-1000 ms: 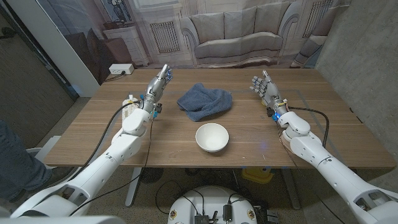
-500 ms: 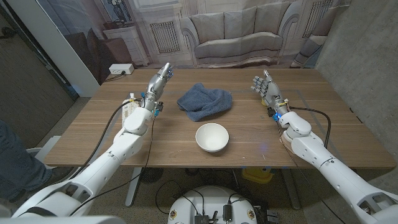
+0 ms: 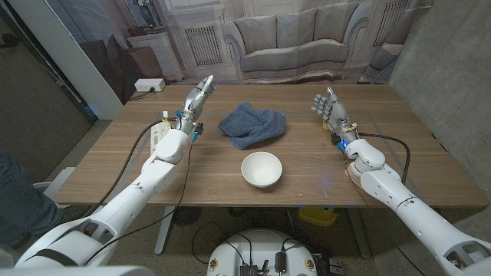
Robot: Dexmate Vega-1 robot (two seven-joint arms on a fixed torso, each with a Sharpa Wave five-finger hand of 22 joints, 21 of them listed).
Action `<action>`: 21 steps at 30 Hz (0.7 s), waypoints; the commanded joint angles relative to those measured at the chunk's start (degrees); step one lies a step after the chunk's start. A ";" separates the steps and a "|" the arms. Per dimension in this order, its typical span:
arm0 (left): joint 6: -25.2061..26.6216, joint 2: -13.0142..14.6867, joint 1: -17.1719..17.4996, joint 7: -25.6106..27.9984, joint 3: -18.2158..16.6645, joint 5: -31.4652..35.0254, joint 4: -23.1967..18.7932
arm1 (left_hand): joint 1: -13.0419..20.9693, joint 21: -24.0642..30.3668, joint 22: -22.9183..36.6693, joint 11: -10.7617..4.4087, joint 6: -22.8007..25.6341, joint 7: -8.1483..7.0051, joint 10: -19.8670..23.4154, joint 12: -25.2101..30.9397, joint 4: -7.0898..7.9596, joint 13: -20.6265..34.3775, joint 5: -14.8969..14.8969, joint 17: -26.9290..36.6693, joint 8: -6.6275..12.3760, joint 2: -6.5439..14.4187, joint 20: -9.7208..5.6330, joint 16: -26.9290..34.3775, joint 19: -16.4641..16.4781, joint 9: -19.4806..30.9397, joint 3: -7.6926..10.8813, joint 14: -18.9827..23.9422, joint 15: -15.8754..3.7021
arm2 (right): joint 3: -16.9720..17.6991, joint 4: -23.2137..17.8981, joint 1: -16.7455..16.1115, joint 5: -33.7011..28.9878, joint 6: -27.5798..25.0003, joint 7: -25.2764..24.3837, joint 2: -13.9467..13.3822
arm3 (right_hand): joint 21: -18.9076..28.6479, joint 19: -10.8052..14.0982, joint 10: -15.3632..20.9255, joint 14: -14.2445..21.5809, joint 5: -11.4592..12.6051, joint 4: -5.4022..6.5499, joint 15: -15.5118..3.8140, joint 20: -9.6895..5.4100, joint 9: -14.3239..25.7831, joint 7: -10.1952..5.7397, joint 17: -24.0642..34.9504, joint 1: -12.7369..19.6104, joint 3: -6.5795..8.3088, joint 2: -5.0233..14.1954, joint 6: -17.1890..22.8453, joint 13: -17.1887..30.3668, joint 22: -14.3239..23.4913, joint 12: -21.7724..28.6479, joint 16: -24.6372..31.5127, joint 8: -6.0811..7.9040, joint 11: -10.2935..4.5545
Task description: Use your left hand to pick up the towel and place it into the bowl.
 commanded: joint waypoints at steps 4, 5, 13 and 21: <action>-0.98 0.11 -0.42 3.66 0.63 4.78 -0.42 | 0.50 -0.14 0.14 0.08 1.21 0.06 1.17 -0.13 -0.20 0.11 0.53 0.17 0.27 0.21 -2.35 -0.24 0.15 0.20 0.01 0.85 0.06 | 0.22 0.16 -0.47 0.16 0.62 0.04 0.02 | -0.36 0.77 0.71 0.49 -0.05 -0.25 0.06 -1.66 0.21 -0.10 0.21 0.12 0.02 0.42 0.55 0.15 0.28 0.13 -0.15 0.14 -0.05; -0.96 0.22 -0.32 3.95 0.62 5.12 -0.54 | 0.56 -0.11 0.14 -0.03 1.34 0.05 1.45 -0.06 -0.22 0.11 0.56 0.17 0.28 0.23 -2.40 -0.23 0.31 0.20 0.00 0.96 -0.02 | 0.25 0.18 -0.50 0.26 0.65 0.01 0.10 | -0.38 0.78 0.72 0.51 -0.06 -0.25 0.06 -1.66 0.21 -0.14 0.21 0.11 0.02 0.43 0.53 0.15 0.29 0.13 -0.15 0.13 -0.02; 1.43 1.77 0.98 8.18 0.50 9.84 -3.96 | 0.85 0.05 0.16 -0.30 1.94 0.00 1.87 -0.09 -0.34 0.12 0.72 0.18 0.33 0.28 -2.41 -0.16 1.01 0.21 -0.06 1.55 -0.31 | 0.21 0.18 -0.70 0.61 0.65 0.40 0.16 | -0.53 1.37 1.09 0.93 -0.13 -0.31 0.00 -1.77 0.21 -0.21 0.21 0.14 -0.02 0.53 0.74 0.15 0.29 0.19 -0.08 0.16 -0.13; 4.18 2.95 2.13 11.03 0.47 13.07 -6.99 | 1.28 0.73 0.31 -0.98 3.17 -0.76 3.14 0.00 -0.49 0.14 1.04 0.26 0.40 0.36 -2.79 -0.01 3.37 0.22 -0.26 2.81 -1.10 | 0.46 -0.54 -1.46 0.66 0.79 -0.03 -0.03 | -0.68 1.66 1.37 1.21 -0.18 -0.37 -0.05 -1.82 0.21 -0.23 0.21 0.17 -0.04 0.57 1.10 0.16 0.29 0.24 -0.04 0.26 -0.12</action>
